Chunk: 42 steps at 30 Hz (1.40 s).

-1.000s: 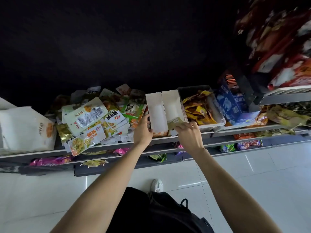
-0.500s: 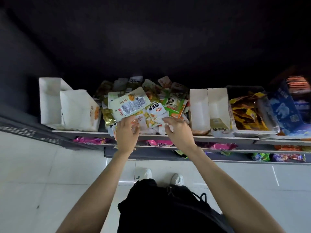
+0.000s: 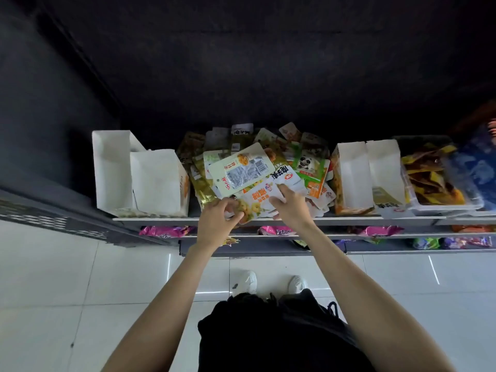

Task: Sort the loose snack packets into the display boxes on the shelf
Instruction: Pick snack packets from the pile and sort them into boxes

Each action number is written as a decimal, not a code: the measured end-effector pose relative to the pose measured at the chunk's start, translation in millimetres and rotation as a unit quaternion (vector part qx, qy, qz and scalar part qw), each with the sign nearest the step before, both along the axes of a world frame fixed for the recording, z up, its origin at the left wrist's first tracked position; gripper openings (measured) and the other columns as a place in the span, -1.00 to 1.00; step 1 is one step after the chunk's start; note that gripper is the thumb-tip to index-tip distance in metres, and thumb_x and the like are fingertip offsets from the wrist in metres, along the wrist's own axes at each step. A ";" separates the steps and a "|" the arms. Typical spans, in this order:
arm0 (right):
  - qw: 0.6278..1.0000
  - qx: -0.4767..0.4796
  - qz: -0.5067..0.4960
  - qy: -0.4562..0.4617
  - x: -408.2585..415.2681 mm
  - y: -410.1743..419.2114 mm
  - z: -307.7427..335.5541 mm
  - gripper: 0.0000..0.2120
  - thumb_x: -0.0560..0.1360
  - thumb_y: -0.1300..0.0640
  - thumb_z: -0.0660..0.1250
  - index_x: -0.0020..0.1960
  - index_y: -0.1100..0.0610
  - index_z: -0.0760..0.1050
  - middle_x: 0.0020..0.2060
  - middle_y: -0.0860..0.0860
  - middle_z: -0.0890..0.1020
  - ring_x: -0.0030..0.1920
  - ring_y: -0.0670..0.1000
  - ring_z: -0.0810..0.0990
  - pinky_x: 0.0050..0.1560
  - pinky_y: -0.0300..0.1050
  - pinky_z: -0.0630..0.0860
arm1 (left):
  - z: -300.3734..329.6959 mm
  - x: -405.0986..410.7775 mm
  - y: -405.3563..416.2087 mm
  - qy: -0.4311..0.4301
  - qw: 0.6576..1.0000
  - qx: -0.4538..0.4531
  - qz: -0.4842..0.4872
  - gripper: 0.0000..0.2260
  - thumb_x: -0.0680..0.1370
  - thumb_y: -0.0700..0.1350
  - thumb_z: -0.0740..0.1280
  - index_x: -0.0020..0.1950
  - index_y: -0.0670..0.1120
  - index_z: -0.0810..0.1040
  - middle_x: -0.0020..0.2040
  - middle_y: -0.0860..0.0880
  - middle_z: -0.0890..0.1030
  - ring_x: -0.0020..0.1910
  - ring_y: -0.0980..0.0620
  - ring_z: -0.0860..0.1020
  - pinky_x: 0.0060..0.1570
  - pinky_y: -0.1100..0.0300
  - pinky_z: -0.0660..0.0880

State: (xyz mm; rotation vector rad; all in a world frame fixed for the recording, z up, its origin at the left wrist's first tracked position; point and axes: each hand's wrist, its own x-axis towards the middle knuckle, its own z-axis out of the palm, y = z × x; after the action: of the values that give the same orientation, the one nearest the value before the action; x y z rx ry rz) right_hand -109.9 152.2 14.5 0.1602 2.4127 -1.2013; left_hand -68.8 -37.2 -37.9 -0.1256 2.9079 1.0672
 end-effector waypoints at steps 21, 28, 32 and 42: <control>0.912 0.031 -0.268 0.309 33.2 224.5 55.0 -0.77 0.57 0.28 0.24 0.20 0.14 0.52 0.01 0.04 0.63 -0.06 0.03 0.66 -0.22 -0.01 0.65 | 38.8 -77.3 235.2 -0.031 0.987 0.148 -0.053 -0.64 0.49 -0.07 0.41 0.25 -0.09 0.45 0.01 0.04 0.59 -0.14 0.13 0.56 -0.18 0.31 0.45; 0.901 0.155 -0.041 0.403 -15.0 221.0 17.2 -0.58 0.42 0.50 0.25 0.14 0.14 0.60 -0.16 0.07 0.69 -0.35 -0.10 0.55 -0.50 -0.35 0.41 | -4.8 -77.7 244.2 -0.071 0.992 0.090 -0.054 -0.38 0.46 -0.09 0.45 0.46 -0.07 0.29 0.19 -0.06 0.58 0.07 -0.03 0.58 -0.02 0.20 0.49; 0.863 0.237 0.146 0.421 -17.1 214.2 -5.3 -0.45 0.31 0.52 0.19 0.07 0.02 0.64 0.04 -0.09 0.67 -0.10 -0.05 0.66 -0.26 -0.12 0.61 | -15.2 -72.3 245.1 -0.055 0.993 0.074 -0.072 -0.45 0.46 -0.22 0.40 0.44 -0.05 0.35 0.26 -0.08 0.55 0.18 -0.08 0.54 0.18 0.05 0.48; 0.839 0.304 0.224 0.392 9.1 224.7 -31.2 -0.72 0.35 0.24 0.30 0.01 0.04 0.64 0.02 -0.01 0.68 0.12 0.02 0.60 0.29 0.13 0.32 | 1.8 -65.0 228.4 -0.072 0.978 0.167 -0.101 -0.56 0.54 -0.29 0.29 0.40 -0.05 0.40 0.17 0.02 0.60 -0.01 0.12 0.57 0.06 0.16 0.54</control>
State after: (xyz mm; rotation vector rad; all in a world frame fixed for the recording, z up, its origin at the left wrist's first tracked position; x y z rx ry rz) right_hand -100.8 376.9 -16.7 -0.8275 3.1843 -0.2402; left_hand -133.7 191.2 -36.1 0.0983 2.5070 1.4182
